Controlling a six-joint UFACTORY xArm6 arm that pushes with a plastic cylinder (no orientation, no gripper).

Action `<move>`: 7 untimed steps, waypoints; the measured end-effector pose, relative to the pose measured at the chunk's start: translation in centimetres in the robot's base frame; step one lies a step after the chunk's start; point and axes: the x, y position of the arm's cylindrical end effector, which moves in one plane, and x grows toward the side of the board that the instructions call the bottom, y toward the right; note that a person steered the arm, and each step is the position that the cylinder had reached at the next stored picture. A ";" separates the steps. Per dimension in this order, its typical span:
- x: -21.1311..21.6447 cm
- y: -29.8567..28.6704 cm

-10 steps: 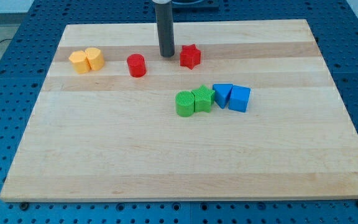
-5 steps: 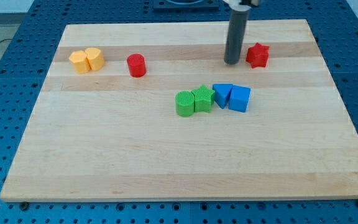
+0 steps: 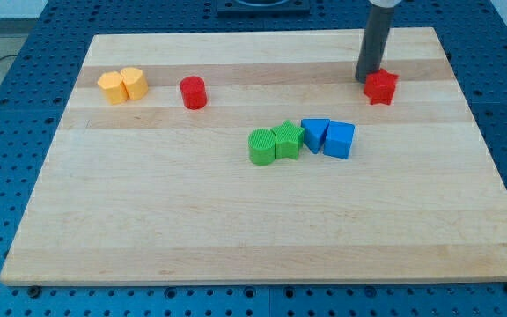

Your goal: Place the red star towards the right center of the board

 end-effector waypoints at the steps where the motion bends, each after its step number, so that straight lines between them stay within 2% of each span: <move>1: 0.0 0.1; 3: -1.5 0.8; 7: 4.5 1.7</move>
